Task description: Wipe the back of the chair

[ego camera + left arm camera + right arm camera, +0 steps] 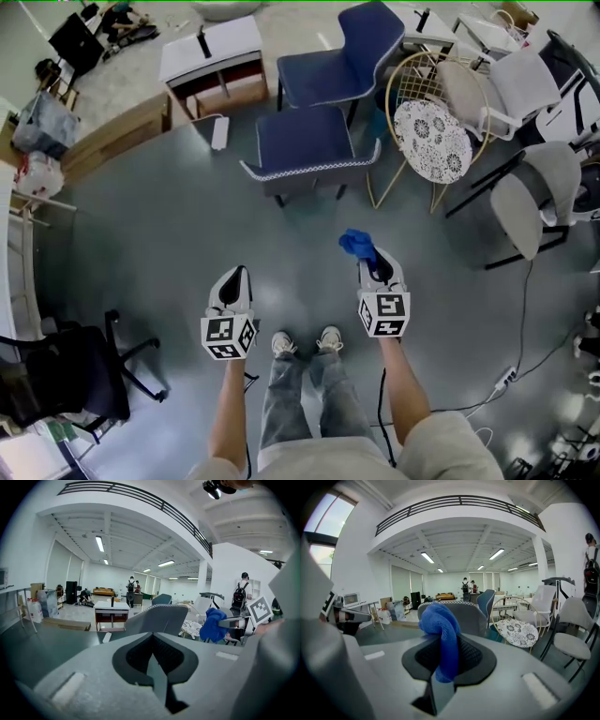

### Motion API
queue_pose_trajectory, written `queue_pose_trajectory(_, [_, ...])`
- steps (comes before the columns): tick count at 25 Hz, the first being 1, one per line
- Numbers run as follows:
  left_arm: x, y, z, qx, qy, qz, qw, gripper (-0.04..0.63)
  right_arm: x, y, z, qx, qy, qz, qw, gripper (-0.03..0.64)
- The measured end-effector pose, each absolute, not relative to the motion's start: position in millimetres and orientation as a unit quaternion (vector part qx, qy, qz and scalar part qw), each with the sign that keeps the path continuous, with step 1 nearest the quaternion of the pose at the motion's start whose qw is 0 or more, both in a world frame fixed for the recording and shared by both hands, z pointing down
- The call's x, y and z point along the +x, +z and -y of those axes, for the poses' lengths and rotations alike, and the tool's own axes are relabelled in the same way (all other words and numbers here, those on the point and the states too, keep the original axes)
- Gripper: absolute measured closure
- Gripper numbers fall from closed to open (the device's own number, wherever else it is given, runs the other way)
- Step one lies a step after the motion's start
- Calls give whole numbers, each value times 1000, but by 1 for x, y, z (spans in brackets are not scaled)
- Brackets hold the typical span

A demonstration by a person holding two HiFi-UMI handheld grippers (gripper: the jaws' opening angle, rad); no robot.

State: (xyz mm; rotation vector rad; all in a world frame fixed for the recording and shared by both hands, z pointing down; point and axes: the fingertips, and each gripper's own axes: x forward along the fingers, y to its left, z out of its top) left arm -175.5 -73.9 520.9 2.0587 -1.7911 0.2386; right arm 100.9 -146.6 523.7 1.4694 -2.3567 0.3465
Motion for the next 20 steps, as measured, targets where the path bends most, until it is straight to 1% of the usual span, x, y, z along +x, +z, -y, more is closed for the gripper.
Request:
queue_pose_trajectory(6, [-176,470,81,742,73,640,189,594,102,462,149,517,109,834,157,551])
queue_pose_trajectory(11, [-173,429,90,748,60,637,174,594,103,411,156,524,99,835,133,551])
queue_pose_trajectory(20, [-195,361,86,745,54,646,156,594,91,334,164,531,83,836,108,551])
